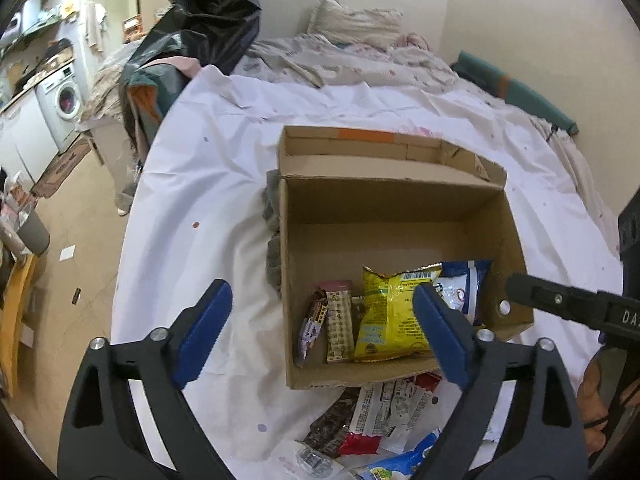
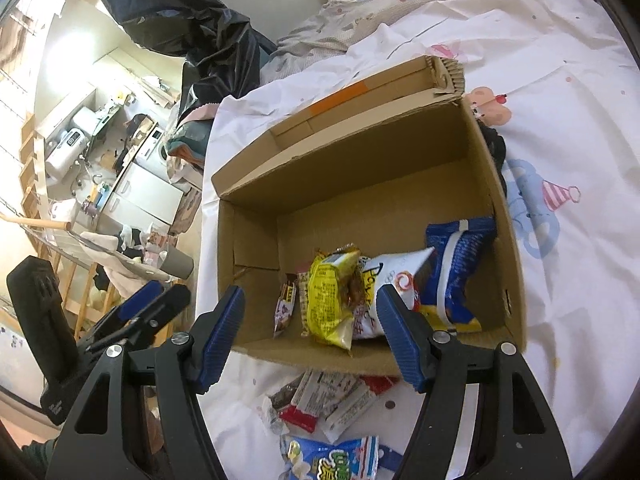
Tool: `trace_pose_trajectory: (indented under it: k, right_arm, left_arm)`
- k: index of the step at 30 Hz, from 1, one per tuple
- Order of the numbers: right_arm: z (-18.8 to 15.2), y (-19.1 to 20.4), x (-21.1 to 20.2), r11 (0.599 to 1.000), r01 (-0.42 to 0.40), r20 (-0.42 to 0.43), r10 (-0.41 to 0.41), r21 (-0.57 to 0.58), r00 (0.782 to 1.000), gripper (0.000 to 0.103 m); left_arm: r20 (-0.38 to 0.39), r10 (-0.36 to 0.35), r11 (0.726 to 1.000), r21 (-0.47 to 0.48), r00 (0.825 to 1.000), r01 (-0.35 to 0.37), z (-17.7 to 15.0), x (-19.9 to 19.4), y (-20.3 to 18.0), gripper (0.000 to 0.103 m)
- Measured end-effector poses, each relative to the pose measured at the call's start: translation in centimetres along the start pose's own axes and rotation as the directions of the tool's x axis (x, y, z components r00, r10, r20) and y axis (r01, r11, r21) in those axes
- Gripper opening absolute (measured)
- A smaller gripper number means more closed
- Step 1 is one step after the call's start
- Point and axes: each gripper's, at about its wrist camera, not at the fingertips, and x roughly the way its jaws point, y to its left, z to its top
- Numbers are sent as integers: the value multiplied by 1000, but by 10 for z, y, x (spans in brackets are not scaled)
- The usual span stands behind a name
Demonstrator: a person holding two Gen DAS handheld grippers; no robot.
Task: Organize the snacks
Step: 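Withdraw both grippers from the box toward the snack pile, then grasp the blue-and-white LONELY GOD bag with the right gripper and lift it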
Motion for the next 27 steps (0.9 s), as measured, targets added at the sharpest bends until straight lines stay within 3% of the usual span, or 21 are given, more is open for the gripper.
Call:
trace_pose_trajectory:
  k: [15, 20, 27]
  right_arm:
    - [-42, -4, -31, 999, 26, -10, -26, 19, 1000, 79]
    - [-54, -7, -36, 996, 85, -12, -85, 29, 996, 80]
    - [-72, -17, -43, 994, 91, -45, -89, 56, 995, 80]
  left_arm:
    - [-43, 0, 999, -47, 999, -2, -38, -26, 14, 91]
    - [-58, -2, 999, -38, 998, 0, -53, -33, 13, 91]
    - [-105, -11, 999, -33, 994, 7, -75, -35, 8, 91]
